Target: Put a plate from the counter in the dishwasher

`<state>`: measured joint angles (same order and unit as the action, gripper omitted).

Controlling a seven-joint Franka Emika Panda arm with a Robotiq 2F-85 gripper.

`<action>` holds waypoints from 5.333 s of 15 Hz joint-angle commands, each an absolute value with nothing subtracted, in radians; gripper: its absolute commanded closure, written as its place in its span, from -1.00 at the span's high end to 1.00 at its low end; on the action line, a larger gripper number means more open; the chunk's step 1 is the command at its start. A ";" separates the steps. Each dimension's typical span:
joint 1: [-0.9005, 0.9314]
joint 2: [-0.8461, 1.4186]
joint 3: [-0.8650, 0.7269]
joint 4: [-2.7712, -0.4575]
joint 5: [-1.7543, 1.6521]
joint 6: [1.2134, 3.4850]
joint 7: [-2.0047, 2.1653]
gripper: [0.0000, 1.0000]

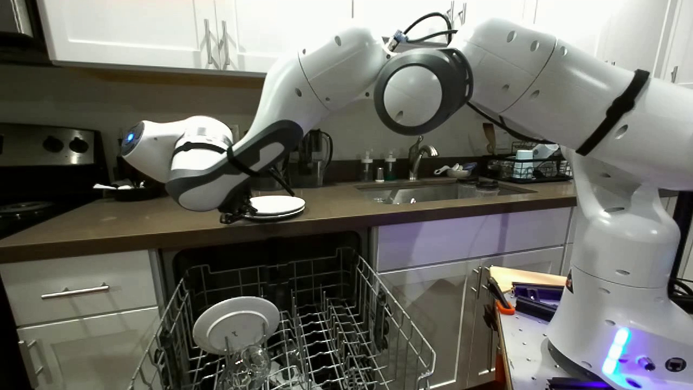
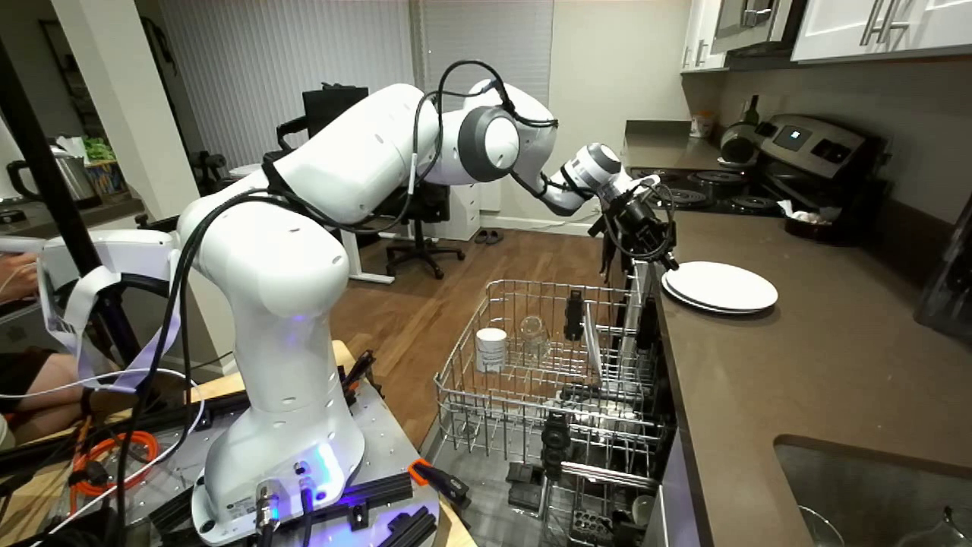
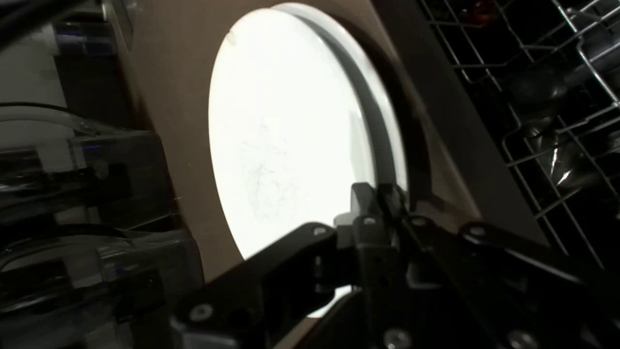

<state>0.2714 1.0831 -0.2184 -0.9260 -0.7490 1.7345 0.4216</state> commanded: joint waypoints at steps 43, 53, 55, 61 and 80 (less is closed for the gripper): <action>0.274 1.050 -0.210 -0.940 -0.797 1.804 0.414 -0.06; 0.262 1.048 -0.207 -0.958 -0.774 1.799 0.413 -0.41; 0.259 1.048 -0.207 -0.962 -0.773 1.799 0.412 -0.52; 0.257 1.049 -0.205 -0.970 -0.774 1.800 0.411 -0.88; 0.274 1.050 -0.205 -0.961 -0.781 1.760 0.398 -0.12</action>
